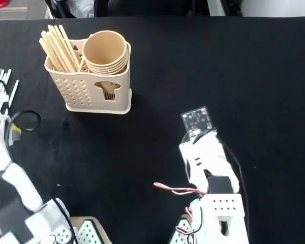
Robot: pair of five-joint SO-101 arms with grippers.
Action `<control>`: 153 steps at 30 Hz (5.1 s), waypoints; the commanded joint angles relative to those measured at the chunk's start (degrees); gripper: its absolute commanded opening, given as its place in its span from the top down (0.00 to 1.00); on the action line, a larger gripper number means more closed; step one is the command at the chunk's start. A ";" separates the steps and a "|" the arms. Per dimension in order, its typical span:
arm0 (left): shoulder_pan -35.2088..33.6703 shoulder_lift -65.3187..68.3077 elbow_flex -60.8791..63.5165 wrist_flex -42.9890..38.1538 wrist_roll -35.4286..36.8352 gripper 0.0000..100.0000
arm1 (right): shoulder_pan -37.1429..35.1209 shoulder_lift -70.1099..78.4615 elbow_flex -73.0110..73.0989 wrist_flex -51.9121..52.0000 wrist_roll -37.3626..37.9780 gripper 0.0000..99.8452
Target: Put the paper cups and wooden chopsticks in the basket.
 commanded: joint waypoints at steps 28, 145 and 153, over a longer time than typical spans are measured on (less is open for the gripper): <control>0.57 58.81 -67.38 4.13 -12.31 0.79 | -0.18 -0.75 -3.03 8.00 -5.27 0.99; 24.40 -42.73 14.46 -76.92 27.25 0.97 | -0.35 -0.75 -2.59 5.36 -4.92 0.99; 36.18 -42.46 9.19 -78.24 27.16 0.97 | -0.35 -0.75 -2.59 5.36 -4.92 0.99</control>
